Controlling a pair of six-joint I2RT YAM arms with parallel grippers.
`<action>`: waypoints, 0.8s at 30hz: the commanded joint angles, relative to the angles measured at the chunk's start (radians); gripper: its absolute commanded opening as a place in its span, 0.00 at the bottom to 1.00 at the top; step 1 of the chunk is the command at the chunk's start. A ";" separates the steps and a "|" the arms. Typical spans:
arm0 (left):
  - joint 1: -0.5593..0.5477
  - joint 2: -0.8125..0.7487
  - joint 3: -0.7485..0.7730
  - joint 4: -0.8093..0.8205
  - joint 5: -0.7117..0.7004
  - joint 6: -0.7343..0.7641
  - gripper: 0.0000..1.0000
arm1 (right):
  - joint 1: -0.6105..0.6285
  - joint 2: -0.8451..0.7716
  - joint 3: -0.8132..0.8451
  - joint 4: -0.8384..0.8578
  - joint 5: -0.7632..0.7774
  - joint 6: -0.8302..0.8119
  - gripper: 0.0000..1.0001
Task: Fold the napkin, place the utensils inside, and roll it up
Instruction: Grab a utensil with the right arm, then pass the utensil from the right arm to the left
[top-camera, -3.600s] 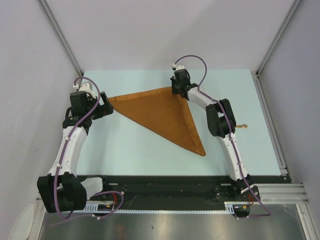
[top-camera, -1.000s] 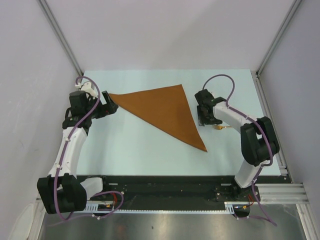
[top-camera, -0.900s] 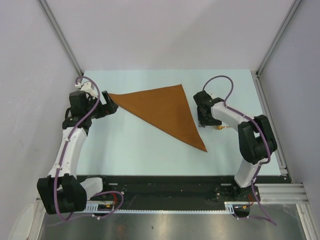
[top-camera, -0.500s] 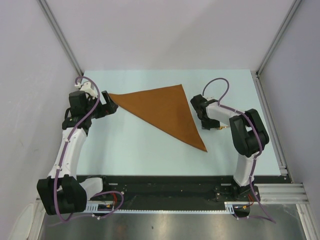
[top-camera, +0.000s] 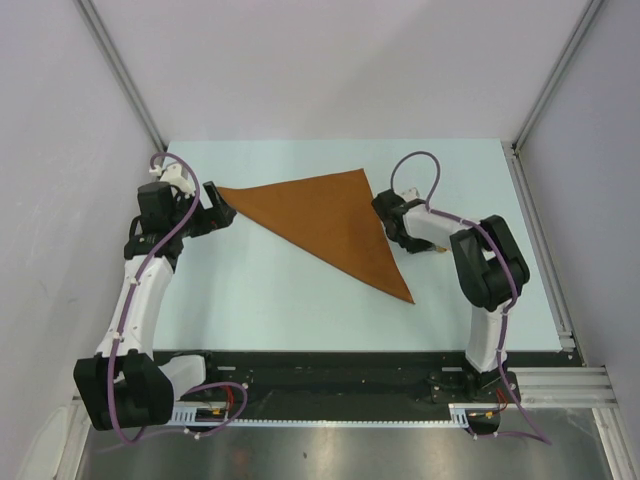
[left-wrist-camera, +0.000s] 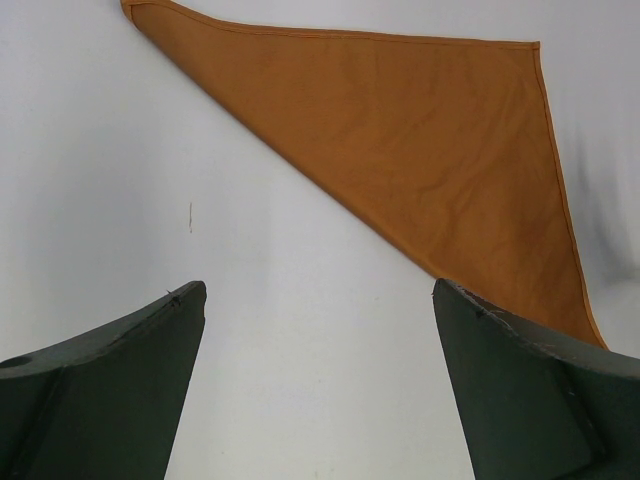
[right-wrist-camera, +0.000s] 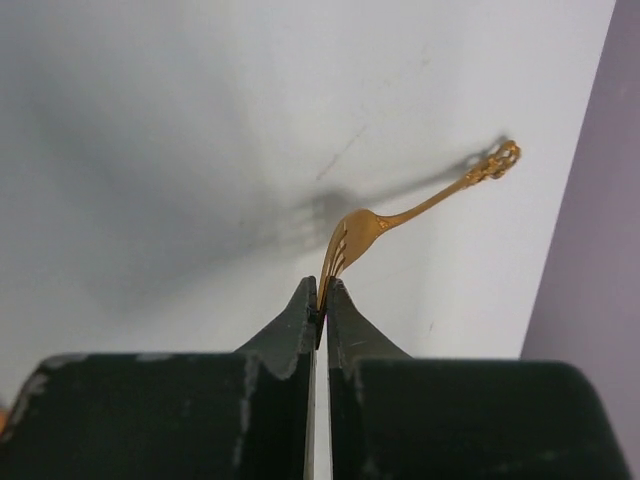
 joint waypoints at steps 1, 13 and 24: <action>0.007 -0.027 -0.011 0.040 0.034 -0.020 1.00 | 0.104 -0.043 0.053 0.105 -0.014 -0.128 0.00; -0.045 0.137 -0.060 0.163 0.308 -0.181 1.00 | 0.521 -0.392 -0.213 0.582 -0.132 -0.498 0.00; -0.222 0.335 -0.047 0.313 0.534 -0.358 1.00 | 0.749 -0.406 -0.291 0.860 -0.203 -0.621 0.00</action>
